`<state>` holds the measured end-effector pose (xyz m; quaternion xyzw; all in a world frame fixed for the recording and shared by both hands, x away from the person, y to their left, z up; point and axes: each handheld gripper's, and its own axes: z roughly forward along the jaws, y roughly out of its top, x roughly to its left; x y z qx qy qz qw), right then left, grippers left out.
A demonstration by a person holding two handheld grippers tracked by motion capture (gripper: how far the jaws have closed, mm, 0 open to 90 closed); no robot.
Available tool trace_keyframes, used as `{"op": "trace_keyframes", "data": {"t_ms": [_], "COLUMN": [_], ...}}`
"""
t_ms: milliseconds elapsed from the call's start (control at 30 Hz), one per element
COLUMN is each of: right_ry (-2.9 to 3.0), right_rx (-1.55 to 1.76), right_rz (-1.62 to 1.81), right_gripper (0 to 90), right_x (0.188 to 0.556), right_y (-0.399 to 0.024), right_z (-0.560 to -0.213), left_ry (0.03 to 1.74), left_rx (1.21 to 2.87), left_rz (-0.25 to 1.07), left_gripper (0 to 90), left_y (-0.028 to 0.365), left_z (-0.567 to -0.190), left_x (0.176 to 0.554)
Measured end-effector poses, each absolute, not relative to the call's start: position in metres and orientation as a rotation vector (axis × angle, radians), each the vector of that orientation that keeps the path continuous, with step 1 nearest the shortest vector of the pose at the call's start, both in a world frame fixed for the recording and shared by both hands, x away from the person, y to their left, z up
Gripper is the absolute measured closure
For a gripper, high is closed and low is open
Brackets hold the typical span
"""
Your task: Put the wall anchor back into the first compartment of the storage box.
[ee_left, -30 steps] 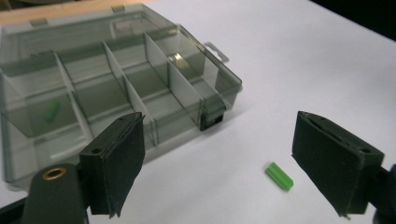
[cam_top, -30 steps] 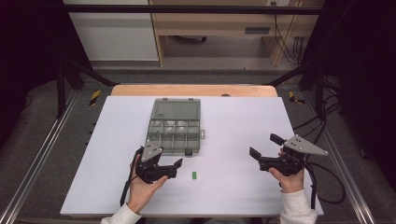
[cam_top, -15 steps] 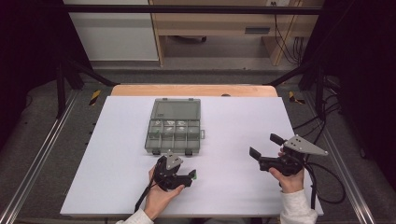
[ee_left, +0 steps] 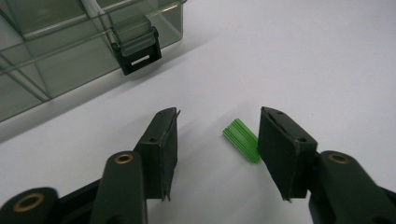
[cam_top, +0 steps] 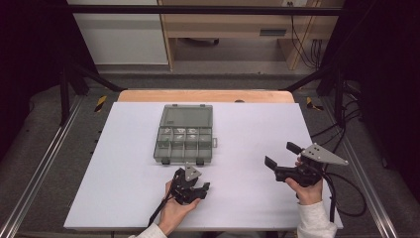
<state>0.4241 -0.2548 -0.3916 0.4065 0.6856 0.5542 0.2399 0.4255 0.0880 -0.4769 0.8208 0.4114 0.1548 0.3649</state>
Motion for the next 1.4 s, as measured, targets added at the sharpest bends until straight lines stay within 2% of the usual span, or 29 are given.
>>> {"op": "trace_keyframes", "data": {"t_ms": [333, 500, 867, 933, 1133, 1267, 1400], "right_ry": [1.863, 1.872, 1.861, 1.861, 1.862, 1.868, 1.872], "right_rx": [1.116, 1.112, 1.112, 1.111, 1.111, 1.11, 1.108], "right_rz": [1.53, 1.522, 1.531, 1.531, 1.529, 1.527, 1.525], "right_gripper": [3.4, 3.4, 3.4, 3.4, 3.4, 3.4, 3.4], "right_x": [0.4239, 0.4238, 0.4233, 0.4233, 0.4232, 0.4234, 0.4233], "right_y": [-0.2542, -0.2539, -0.2539, -0.2537, -0.2535, -0.2533, -0.2533], "right_z": [-0.3909, -0.391, -0.39, -0.3899, -0.3897, -0.39, -0.3903], "left_ry": [1.078, 1.07, 1.093, 1.086, 1.082, 1.083, 1.075], "left_rx": [2.11, 2.134, 2.137, 2.157, 2.19, 2.197, 2.2], "left_rz": [0.382, 0.376, 0.311, 0.363, 0.402, 0.399, 0.388], "left_gripper": [58.1, 66.9, 70.5, 73.9, 77.6, 83.2, 83.4], "left_y": [0.0863, 0.0833, 0.0855, 0.0821, 0.0804, 0.0815, 0.0824], "left_z": [-0.4768, -0.4749, -0.4741, -0.4748, -0.4738, -0.4732, -0.4729], "left_x": [0.4233, 0.4223, 0.4251, 0.4227, 0.4217, 0.423, 0.4239]}}
